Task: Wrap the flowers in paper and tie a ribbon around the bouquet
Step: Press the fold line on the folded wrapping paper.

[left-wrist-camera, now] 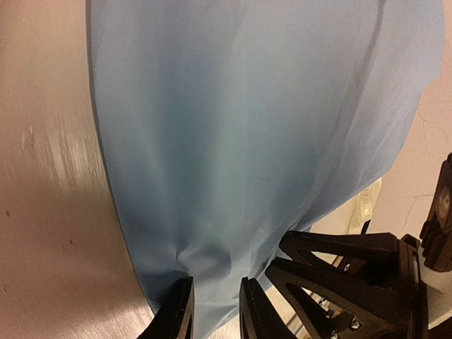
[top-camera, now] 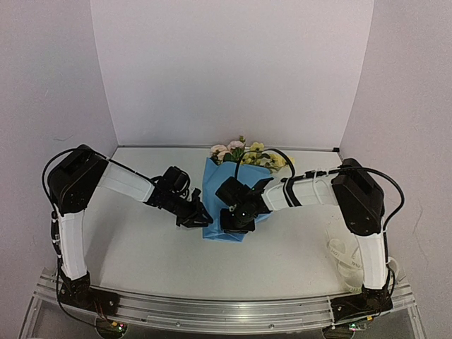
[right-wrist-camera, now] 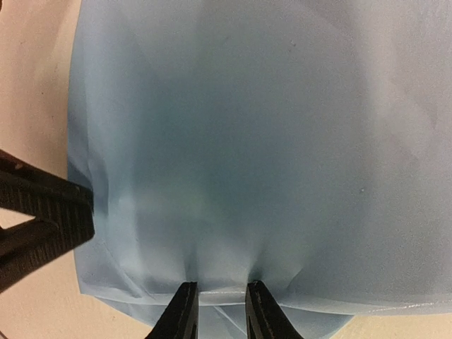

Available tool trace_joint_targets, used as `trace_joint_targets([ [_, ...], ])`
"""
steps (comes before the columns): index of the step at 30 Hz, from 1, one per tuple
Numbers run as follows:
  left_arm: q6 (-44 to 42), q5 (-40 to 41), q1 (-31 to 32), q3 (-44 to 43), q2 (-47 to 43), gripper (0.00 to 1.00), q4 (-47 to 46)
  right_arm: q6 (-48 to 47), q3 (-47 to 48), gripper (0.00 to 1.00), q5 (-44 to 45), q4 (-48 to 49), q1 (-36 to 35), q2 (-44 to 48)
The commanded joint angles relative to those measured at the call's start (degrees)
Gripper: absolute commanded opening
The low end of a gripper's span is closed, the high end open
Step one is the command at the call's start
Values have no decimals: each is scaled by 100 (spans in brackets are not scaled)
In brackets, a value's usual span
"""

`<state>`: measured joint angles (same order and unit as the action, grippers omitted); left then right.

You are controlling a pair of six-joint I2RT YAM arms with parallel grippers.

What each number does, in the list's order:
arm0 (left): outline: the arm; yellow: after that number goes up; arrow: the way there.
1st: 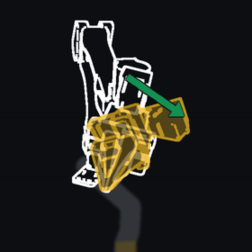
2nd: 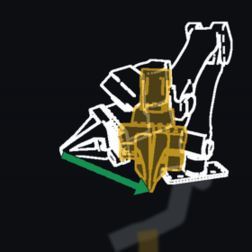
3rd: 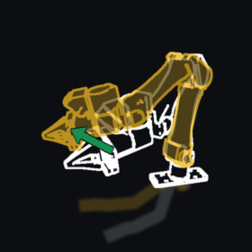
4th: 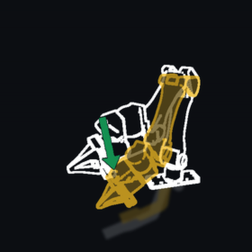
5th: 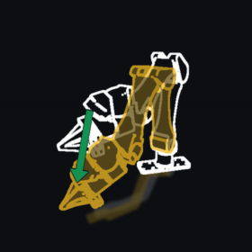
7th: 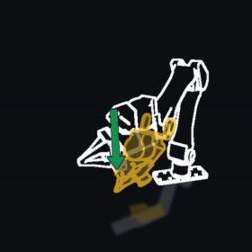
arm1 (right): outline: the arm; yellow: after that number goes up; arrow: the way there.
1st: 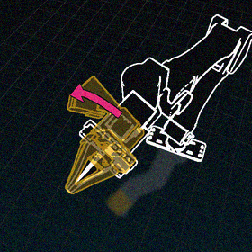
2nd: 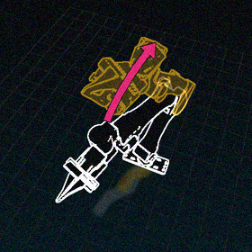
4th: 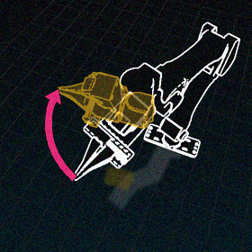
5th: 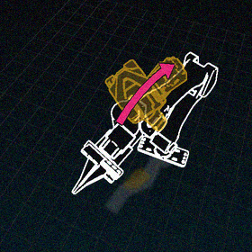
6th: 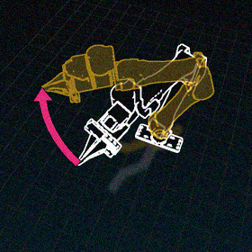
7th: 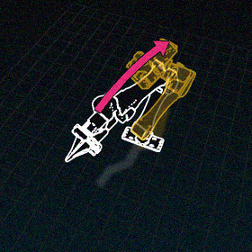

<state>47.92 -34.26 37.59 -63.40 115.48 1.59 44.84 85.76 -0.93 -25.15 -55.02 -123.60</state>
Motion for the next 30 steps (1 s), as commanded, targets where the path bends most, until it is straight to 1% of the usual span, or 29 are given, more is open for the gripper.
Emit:
trace_joint_targets([
  [1, 23, 144, 201, 365, -177, 24, 626, 57, -512, 26, -455, -646, -30, -756],
  [6, 152, 226, 380, 500, -296, 24, 687, 35, -633, 26, -476, -553, -34, -661],
  [11, 331, 265, 593, 609, -379, 24, 730, 42, -948, 26, -502, -360, -22, -493],
  [15, 456, 358, 647, 572, -520, 24, 755, 37, -1124, 26, -550, -192, -24, -397],
  [17, 446, 412, 632, 381, -540, 25, 755, 18, -1173, 26, -593, -145, -26, -375],
  [22, 513, 404, 504, -166, -523, 26, 326, -38, -1255, 26, -679, -106, -19, -335],
  [26, 715, 523, 152, -244, -640, 27, -134, -79, -1293, 26, -746, -96, -19, -304],
  [30, 665, 464, -139, -643, -248, 26, -283, -92, -1256, 26, -865, -86, -19, -319],
])
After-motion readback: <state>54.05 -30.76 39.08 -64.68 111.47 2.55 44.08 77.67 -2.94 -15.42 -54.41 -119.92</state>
